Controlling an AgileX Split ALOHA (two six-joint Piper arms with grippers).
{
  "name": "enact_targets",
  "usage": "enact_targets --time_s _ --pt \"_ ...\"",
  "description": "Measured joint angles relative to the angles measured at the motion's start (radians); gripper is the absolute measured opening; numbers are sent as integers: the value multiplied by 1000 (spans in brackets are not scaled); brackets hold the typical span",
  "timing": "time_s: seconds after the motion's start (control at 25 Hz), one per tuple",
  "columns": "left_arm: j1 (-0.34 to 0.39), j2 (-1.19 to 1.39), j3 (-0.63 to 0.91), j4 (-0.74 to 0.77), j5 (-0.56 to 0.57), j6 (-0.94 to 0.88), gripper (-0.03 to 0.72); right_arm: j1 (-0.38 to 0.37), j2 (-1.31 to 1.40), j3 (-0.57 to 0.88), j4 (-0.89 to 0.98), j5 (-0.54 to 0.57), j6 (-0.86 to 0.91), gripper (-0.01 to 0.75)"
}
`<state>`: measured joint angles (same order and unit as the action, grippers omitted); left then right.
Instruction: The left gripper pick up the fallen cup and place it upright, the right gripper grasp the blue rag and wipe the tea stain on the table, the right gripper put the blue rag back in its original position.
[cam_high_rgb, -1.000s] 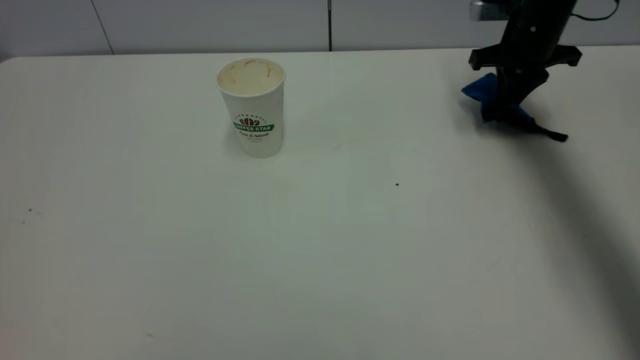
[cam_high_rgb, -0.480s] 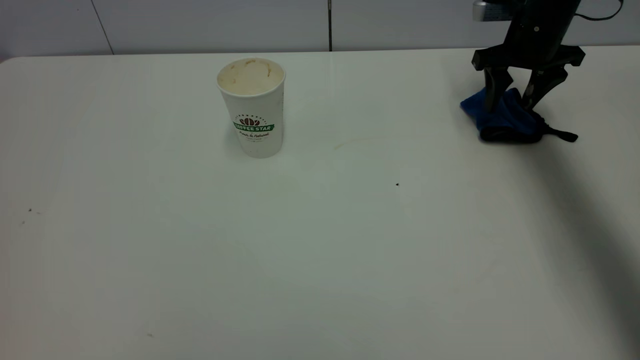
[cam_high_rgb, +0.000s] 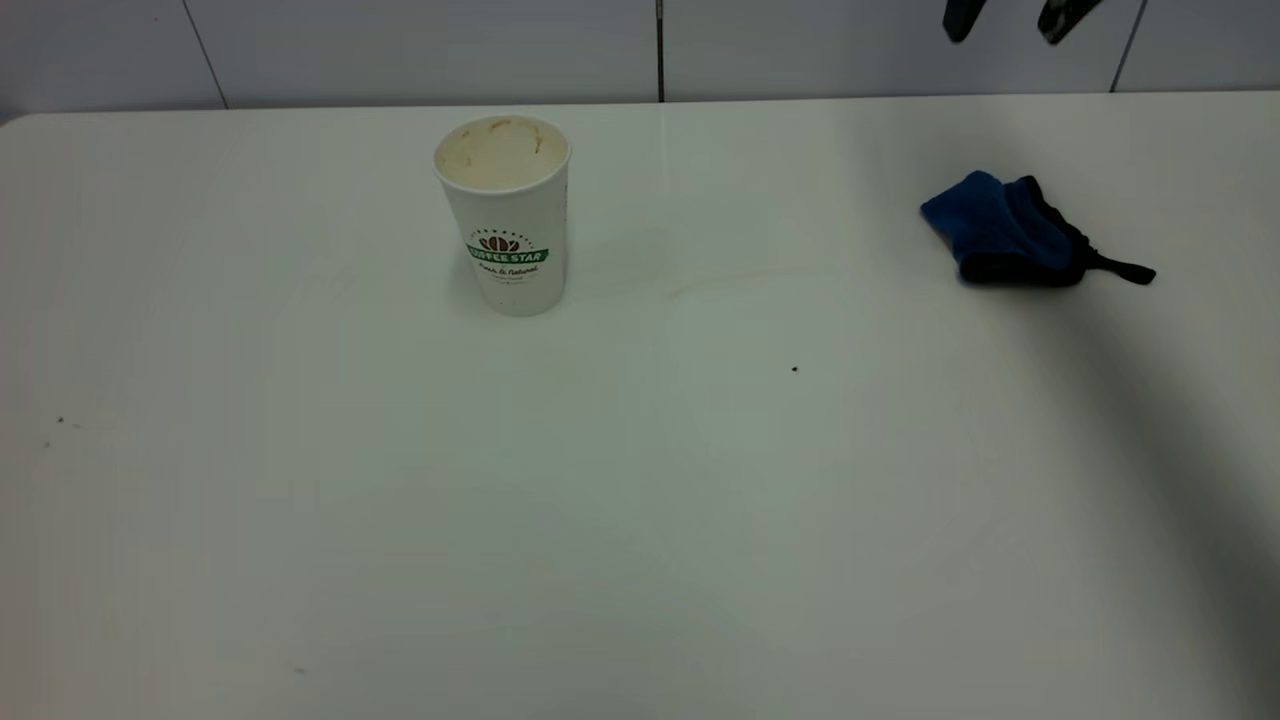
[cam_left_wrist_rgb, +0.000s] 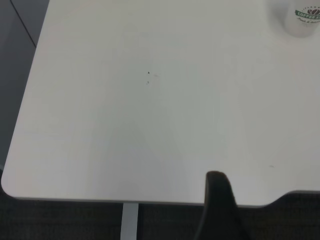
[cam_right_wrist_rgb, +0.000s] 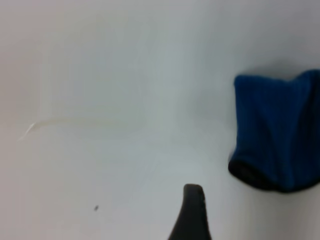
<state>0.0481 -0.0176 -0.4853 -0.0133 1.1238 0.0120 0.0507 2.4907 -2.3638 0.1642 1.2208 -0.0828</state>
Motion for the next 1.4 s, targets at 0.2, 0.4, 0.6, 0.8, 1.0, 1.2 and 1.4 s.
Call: enact_targets --time_s 0.2,0.4,0.6,0.8,1.0,1.2,1.4 --pt "0 0 0 0 0 0 529 62 -299 313 -14 2 -5 715" --pt "0 0 0 0 0 0 529 126 -608 614 -28 5 -2 696" --pt "0 0 0 0 0 0 529 158 -839 810 -62 11 20 682" --pt "0 0 0 0 0 0 529 167 -963 980 -93 11 44 680" --pt "0 0 0 0 0 0 529 168 -1118 1169 -95 10 47 676" --pt "0 0 0 0 0 0 529 161 -1317 1346 -97 9 58 672" --pt "0 0 0 0 0 0 529 97 -1655 1534 -117 -48 38 666"
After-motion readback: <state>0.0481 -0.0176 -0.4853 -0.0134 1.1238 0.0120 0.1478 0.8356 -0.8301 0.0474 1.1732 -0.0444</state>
